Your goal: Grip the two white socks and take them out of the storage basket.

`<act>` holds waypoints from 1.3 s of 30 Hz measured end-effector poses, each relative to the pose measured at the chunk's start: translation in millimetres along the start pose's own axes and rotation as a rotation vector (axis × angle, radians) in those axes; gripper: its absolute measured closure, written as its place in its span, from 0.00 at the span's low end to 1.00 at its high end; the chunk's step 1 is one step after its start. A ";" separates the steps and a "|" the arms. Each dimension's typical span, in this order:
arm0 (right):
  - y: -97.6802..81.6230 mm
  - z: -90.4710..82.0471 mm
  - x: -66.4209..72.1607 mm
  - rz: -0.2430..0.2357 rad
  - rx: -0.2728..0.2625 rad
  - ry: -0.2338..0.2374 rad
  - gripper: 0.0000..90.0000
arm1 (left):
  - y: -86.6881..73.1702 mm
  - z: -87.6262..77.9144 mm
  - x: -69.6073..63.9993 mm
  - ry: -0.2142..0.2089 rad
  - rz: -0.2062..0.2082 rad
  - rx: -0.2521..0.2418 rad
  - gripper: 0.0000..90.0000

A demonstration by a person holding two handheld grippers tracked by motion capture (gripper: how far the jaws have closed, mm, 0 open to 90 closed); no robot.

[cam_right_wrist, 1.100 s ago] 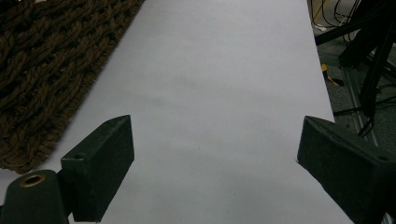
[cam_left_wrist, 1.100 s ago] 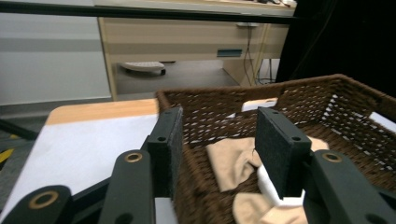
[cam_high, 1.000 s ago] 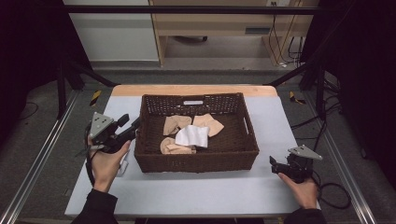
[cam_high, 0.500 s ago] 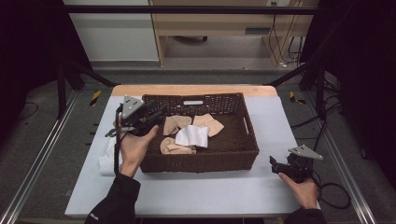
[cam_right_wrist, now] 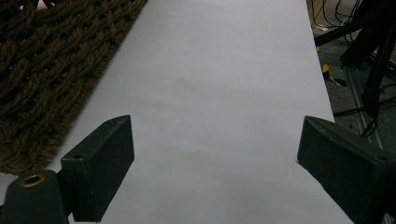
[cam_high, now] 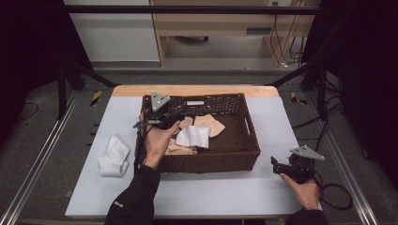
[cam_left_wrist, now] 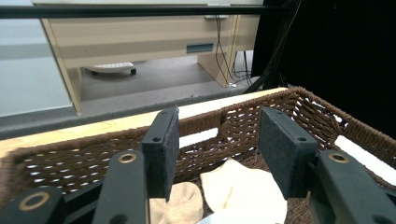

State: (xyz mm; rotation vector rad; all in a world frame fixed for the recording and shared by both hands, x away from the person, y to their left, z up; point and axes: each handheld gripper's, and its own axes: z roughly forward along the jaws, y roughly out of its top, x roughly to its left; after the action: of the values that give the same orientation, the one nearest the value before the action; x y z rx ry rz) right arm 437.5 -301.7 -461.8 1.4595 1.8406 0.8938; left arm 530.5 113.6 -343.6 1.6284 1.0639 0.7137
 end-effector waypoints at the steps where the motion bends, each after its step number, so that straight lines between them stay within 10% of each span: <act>1: 0.0 -0.1 -0.2 0.001 -0.001 0.001 0.12 | -1.2 4.5 -1.4 0.001 0.003 0.007 0.53; 20: 0.3 0.5 -0.3 0.002 -0.002 0.002 0.12 | -36.5 68.6 -16.6 -0.007 0.022 0.133 0.51; 39: 0.1 1.0 0.0 -0.001 0.002 -0.001 0.12 | -58.2 80.4 -17.5 -0.022 0.078 0.349 0.47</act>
State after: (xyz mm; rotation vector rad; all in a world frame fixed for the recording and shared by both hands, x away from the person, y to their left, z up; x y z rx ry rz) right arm 438.4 -301.5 -462.2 1.4595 1.8419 0.8916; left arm 574.2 68.8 -422.6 1.9793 1.1613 0.5816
